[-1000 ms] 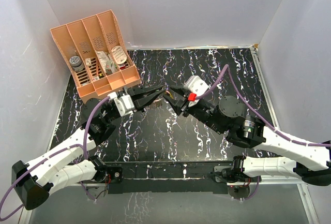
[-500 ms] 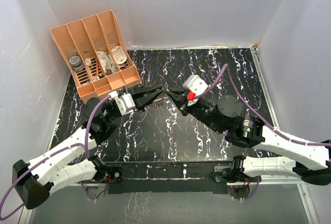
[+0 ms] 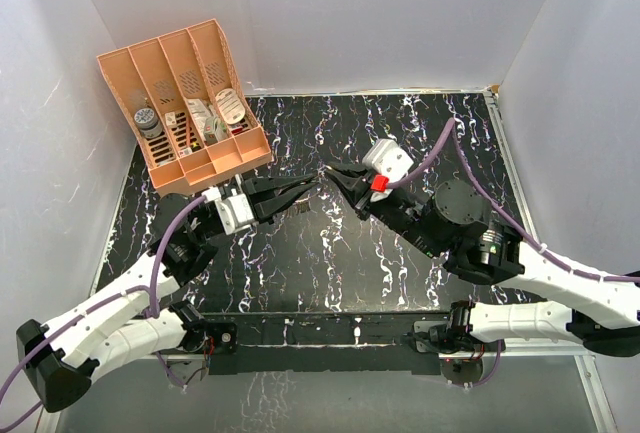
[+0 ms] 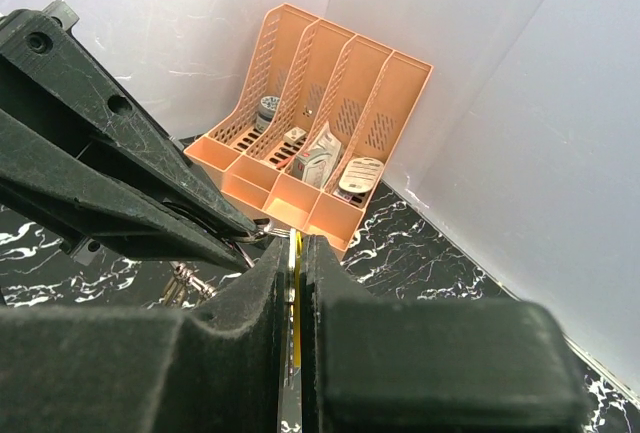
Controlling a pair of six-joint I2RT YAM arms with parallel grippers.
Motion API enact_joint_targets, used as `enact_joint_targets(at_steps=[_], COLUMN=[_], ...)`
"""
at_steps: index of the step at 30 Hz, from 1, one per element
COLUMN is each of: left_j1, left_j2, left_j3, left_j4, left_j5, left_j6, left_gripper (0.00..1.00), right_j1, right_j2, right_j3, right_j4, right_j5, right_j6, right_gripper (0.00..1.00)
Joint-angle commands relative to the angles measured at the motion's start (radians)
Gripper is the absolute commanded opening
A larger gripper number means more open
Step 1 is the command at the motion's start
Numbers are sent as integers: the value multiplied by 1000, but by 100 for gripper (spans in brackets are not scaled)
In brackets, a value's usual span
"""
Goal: Remove the keys from the keyring
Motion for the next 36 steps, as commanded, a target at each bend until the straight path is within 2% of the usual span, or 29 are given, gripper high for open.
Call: enact_joint_targets(at_steps=[1,7,15,23,32,36], left_j1=[1,1,1,2,2,1], left_j2=[-50,-67,-43,4,18,53], left_j3=[3,25,48,49,47,52], left_j4=[-10,-28,-29,172,371,575], left_j5=[116,283,372,548,639,680], left_j6=[-9,-47,-101,-293,-453,-616], left_gripper=[0,0,0,0,0,0], right_j1=[-8,-7,-8,-8,-8,-8], right_j2=[-5,17,25,63,84,61], right_j3=[87,101,128,168,192,163], right_j4=[61,34,5,-77,-198,-167], right_j5=[73,80,58,-37,-195,-222], right_j6=[-27,-26,-29,-31,-71,-83], right_gripper=[0,0,0,0,0,0])
